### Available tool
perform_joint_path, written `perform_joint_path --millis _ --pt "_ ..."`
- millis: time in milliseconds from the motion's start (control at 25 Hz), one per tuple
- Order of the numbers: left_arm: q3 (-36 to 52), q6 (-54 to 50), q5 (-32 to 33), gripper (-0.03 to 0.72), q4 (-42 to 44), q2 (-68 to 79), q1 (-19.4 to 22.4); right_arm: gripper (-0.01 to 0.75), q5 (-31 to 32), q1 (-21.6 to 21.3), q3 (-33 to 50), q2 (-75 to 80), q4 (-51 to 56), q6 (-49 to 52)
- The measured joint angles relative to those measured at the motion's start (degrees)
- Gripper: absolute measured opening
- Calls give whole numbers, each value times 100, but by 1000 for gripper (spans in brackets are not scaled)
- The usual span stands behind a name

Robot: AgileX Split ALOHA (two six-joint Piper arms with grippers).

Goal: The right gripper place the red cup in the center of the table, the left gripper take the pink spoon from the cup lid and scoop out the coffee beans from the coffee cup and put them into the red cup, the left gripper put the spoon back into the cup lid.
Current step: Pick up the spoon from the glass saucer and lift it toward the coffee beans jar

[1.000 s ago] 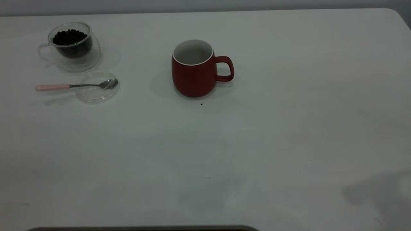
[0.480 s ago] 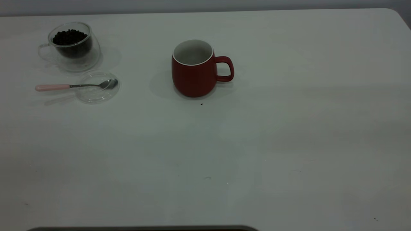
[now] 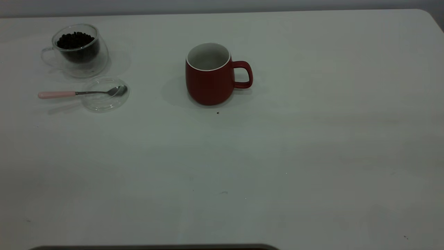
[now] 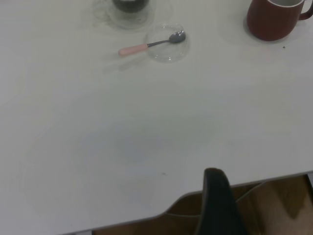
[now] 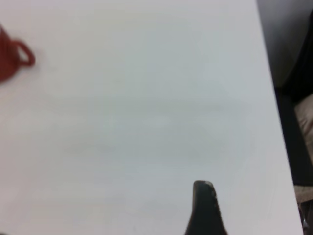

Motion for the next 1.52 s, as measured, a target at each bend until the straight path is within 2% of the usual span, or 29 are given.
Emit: perform_joint_path --millis 80,1520 --pt "0 0 0 527 0 0 0 581 19 -91 30 -22 -7 0" --pt "0 -17 0 527 0 0 0 579 52 -91 59 -29 -1 -14"
